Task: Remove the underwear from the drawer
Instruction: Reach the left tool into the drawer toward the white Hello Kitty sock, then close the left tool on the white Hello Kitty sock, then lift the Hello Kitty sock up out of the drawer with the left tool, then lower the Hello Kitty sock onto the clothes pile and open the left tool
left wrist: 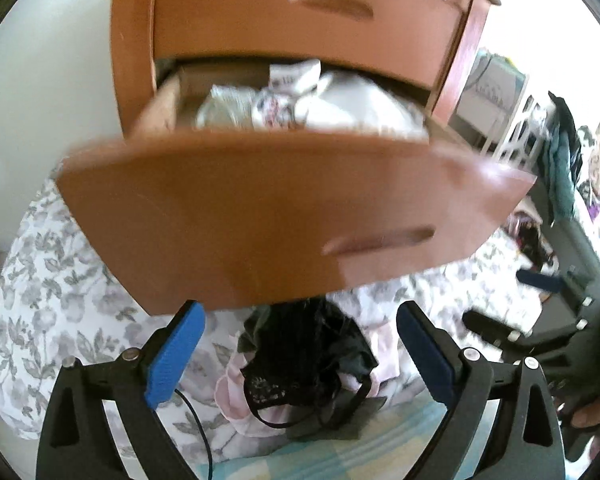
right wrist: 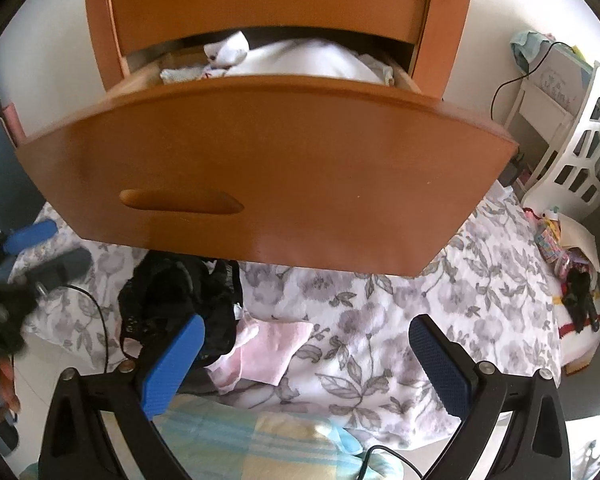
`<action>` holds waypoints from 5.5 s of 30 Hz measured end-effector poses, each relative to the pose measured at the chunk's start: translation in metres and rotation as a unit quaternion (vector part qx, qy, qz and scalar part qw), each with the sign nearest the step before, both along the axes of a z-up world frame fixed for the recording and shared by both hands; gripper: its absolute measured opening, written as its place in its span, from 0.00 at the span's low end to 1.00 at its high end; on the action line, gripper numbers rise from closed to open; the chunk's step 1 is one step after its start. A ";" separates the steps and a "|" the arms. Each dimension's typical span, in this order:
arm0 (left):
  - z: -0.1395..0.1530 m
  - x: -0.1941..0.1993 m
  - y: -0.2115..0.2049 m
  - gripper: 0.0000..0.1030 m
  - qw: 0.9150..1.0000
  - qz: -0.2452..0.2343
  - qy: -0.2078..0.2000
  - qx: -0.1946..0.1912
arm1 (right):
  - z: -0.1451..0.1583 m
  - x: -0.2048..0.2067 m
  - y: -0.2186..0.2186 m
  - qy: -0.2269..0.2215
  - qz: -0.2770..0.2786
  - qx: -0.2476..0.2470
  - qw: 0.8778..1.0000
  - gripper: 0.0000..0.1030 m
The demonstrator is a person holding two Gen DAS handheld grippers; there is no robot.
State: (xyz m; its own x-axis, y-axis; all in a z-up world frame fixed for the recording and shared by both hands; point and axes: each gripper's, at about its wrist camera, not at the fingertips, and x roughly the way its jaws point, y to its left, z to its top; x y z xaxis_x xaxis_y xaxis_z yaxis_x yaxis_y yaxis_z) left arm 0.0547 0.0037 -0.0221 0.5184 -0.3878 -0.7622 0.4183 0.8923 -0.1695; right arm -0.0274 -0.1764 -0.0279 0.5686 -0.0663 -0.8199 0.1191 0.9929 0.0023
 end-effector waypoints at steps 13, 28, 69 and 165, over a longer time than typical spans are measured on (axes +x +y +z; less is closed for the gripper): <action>0.120 0.040 0.011 1.00 0.993 0.010 -0.095 -0.073 | 0.016 -0.018 -0.007 -0.041 0.009 0.039 0.998 1.00; 0.069 0.136 -0.089 0.96 0.989 -0.011 0.151 0.004 | 0.010 -0.018 -0.027 -0.047 -0.003 0.059 0.997 1.00; 0.042 0.124 -0.113 0.08 0.977 -0.037 0.206 -0.050 | 0.012 -0.019 -0.024 -0.047 0.003 0.053 0.998 1.00; -0.040 0.013 -0.028 0.51 0.987 0.013 0.157 0.041 | 0.020 -0.040 0.016 -0.026 0.011 0.006 1.000 1.00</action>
